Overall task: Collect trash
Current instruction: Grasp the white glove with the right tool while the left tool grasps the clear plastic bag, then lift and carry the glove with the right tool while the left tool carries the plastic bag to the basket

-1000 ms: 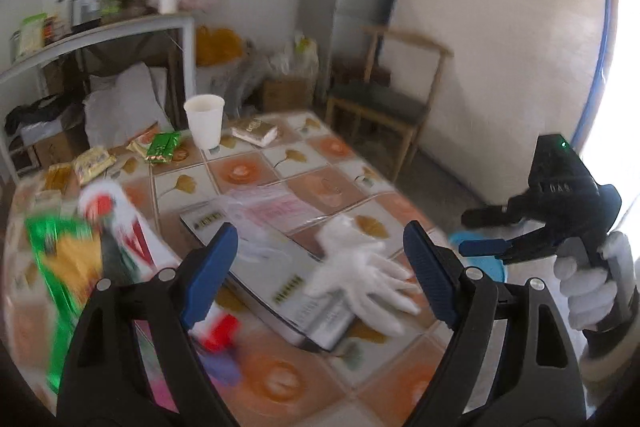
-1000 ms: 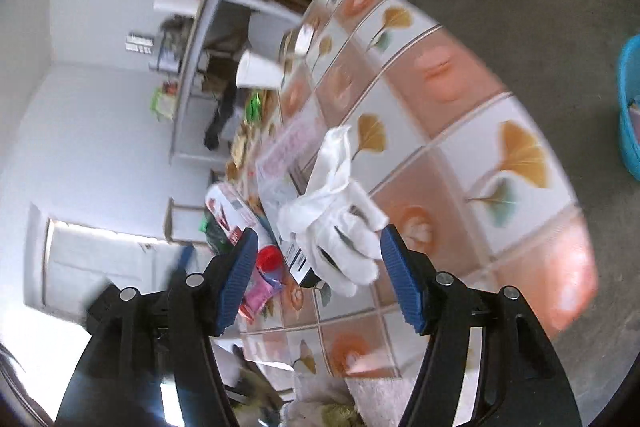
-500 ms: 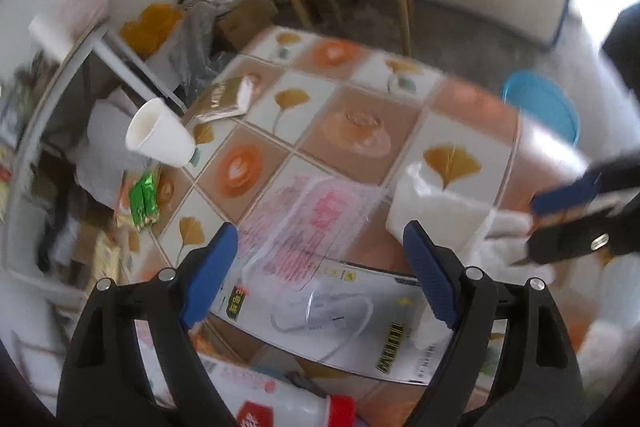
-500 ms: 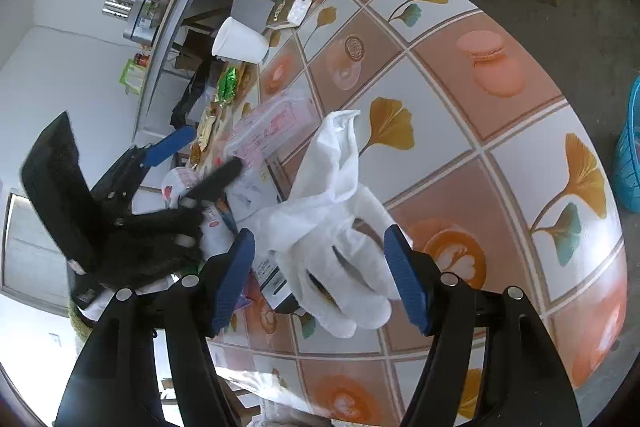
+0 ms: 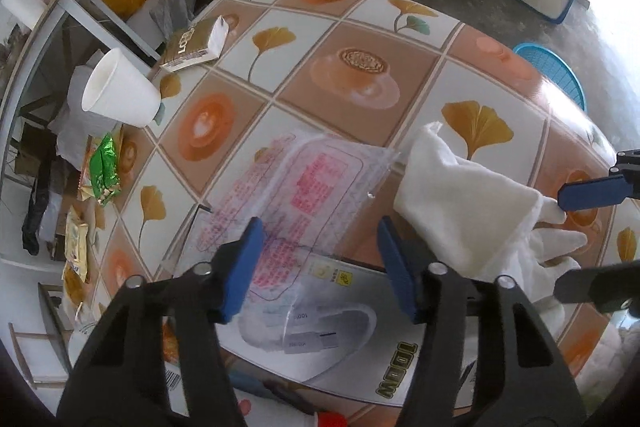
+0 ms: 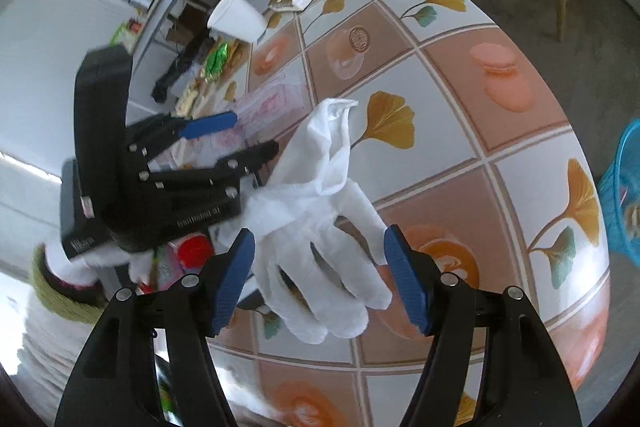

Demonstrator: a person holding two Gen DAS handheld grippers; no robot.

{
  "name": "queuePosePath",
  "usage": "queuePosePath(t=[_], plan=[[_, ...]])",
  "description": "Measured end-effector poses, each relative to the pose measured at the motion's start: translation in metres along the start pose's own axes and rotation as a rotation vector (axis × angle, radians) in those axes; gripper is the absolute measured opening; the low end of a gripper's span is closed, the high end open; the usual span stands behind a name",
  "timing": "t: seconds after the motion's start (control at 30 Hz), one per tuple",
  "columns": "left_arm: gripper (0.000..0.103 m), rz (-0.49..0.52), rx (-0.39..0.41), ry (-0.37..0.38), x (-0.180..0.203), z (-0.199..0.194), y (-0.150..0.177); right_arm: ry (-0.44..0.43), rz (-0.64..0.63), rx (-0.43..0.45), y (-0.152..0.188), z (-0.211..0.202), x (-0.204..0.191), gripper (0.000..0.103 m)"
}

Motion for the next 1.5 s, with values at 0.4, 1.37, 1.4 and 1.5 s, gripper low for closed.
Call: queuePosePath(t=[0.4, 1.37, 1.4, 1.5], plan=[[0.018, 0.001, 0.034, 0.049, 0.008, -0.007, -0.002, 0.095, -0.172, 0.010, 0.010, 0.005, -0.005, 0.059], [0.001, -0.105, 0.182, 0.109, 0.002, -0.061, -0.015, 0.085, -0.101, 0.130, -0.001, -0.034, 0.016, 0.005], [0.001, -0.107, 0.187, 0.109, 0.002, -0.063, -0.016, 0.074, -0.091, 0.133, -0.002, -0.037, 0.015, 0.005], [0.001, -0.115, 0.197, 0.106, 0.001, -0.068, -0.017, -0.007, -0.044, 0.119, -0.006, -0.037, 0.009, 0.007]])
Point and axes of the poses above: each gripper's, at about its wrist camera, not at the fingertips, and z roughly the way its jaws point, x to its right, y to its underside, the point moved 10 cm from there along z, roughly the way its jaws point, and after that the axes turned 9 degrees about x, right-handed, at the moved point
